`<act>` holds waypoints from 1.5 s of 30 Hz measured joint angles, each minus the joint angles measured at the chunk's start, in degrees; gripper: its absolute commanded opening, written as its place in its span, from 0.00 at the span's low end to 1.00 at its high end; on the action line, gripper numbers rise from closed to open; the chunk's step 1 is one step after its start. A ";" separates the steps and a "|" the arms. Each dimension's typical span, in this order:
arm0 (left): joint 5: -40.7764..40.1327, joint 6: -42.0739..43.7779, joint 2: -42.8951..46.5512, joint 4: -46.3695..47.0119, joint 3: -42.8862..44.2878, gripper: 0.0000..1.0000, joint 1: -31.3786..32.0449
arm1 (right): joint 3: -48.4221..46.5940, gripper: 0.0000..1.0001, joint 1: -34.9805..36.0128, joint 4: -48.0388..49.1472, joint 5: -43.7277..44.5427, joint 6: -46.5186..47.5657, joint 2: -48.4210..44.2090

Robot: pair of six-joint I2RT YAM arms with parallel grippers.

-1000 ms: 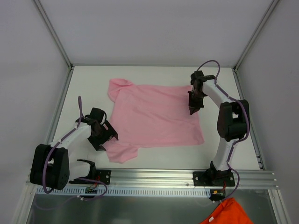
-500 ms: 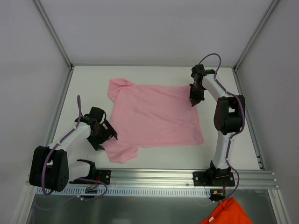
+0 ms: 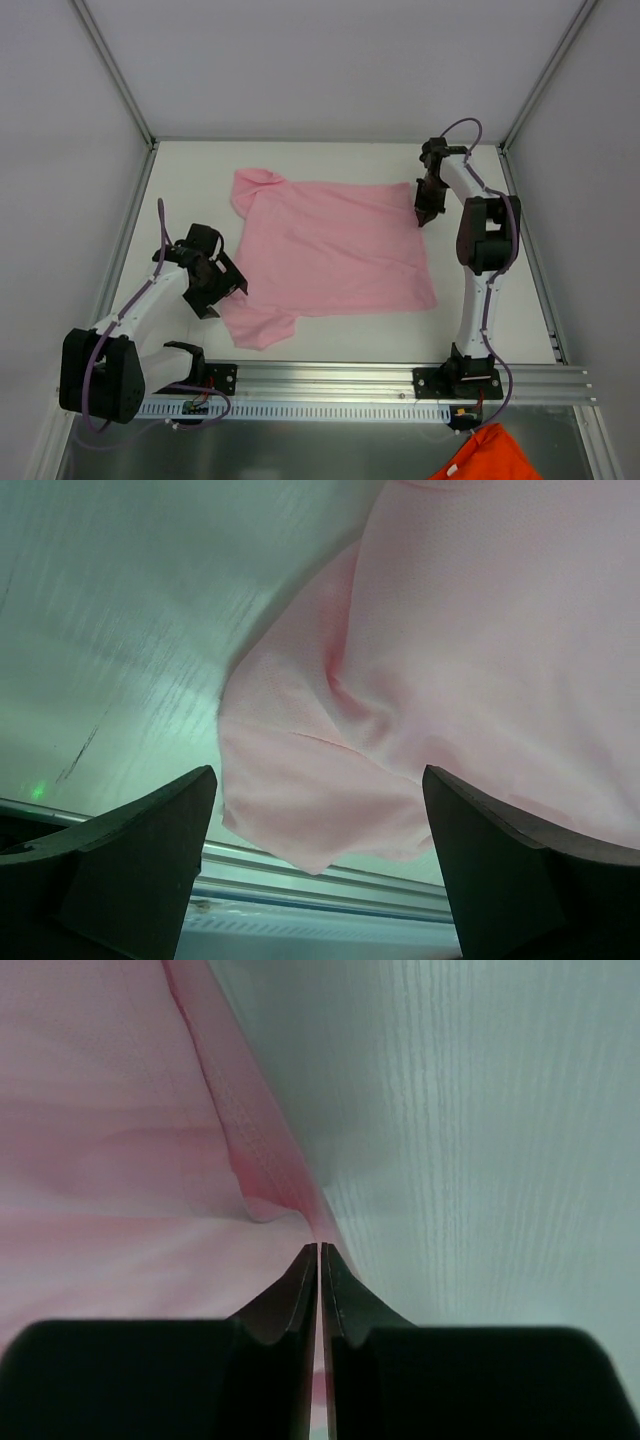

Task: Fold and stack the t-shirts
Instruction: Flatten out the tshirt

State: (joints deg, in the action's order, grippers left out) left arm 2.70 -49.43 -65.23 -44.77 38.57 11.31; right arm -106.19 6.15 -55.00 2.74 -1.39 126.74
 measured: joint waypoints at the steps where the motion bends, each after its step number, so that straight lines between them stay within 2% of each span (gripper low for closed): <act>1: 0.00 0.00 0.07 -0.44 0.39 0.86 0.00 | -0.33 0.08 -0.15 0.02 -0.33 0.00 0.52; 13: 0.48 -0.02 5.01 -2.16 4.07 0.86 0.00 | -0.79 0.07 -0.68 0.28 -8.17 0.52 3.48; 24: 1.27 0.61 6.56 -4.66 7.58 0.86 0.00 | -5.75 0.06 -0.68 -1.55 -6.16 2.19 6.73; 30: 1.14 0.81 7.61 -6.49 8.85 0.87 0.00 | -10.12 0.02 -0.68 -1.70 -1.84 3.52 8.79; 39: 1.14 0.79 8.35 -8.28 8.85 0.87 0.00 | -11.67 0.01 -0.76 2.16 0.87 5.64 9.60; 43: 2.71 0.79 8.48 -6.40 8.17 0.88 -0.02 | -10.69 0.01 -0.76 4.98 0.22 6.10 8.98; 45: 6.23 0.90 8.61 -1.95 6.21 0.88 -0.04 | -9.44 0.01 -0.68 6.08 -0.15 6.34 8.02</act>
State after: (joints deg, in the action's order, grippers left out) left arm 8.93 -48.53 -56.62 -46.72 44.77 11.27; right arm -115.63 5.48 -48.93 2.59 4.95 134.76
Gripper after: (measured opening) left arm 0.874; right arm 0.017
